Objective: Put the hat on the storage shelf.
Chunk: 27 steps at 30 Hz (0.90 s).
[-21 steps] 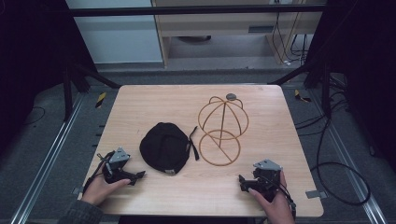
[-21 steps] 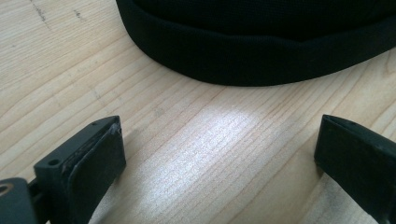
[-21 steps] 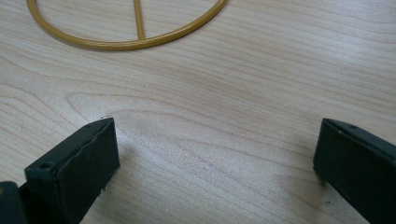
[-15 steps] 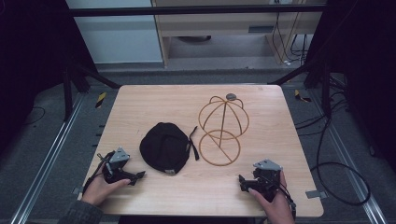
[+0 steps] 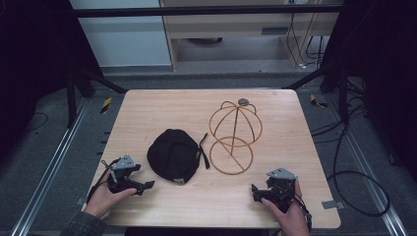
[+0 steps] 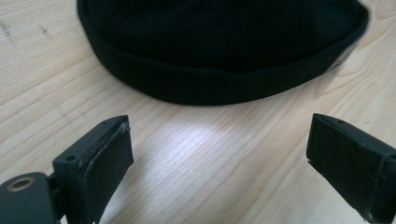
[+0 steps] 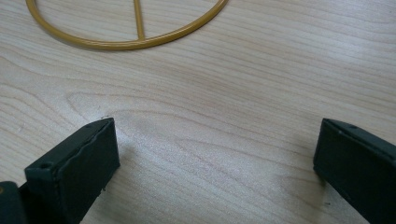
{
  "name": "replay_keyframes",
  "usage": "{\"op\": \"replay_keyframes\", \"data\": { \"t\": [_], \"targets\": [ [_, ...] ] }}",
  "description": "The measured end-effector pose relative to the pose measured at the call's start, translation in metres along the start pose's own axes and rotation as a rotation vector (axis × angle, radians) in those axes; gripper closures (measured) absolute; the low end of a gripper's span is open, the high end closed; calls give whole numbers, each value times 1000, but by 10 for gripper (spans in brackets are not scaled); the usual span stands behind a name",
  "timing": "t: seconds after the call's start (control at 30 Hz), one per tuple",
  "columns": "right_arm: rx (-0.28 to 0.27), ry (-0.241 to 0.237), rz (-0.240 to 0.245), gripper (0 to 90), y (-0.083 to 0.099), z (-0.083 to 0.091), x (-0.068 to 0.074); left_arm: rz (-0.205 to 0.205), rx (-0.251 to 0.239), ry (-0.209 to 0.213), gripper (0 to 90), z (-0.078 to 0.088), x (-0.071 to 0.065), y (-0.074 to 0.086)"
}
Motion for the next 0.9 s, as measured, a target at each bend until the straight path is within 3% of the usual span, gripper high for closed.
{"op": "replay_keyframes", "data": {
  "t": [0.3, 0.43, 0.9],
  "targets": [
    [0, 0, 0, 4, 0, 0, 0, -63, 58, -14, 74, 25, -22, -39],
    [0, 0, 0, 4, 0, 0, 0, -61, 63, -23, 71, 29, -21, -55],
    [0, 0, 0, 4, 0, 0, 0, -111, 116, -66, 64, 34, -22, -99]
  ]
}}
Point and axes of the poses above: each handheld gripper's, and its own axes: z roughly backward along the jaws, y roughly out of its underside, x roughly to its left, the point moved 7 cm from there along -z, roughly forward along the jaws, and after that the axes turned 11 degrees about x, right-handed, at the moved point
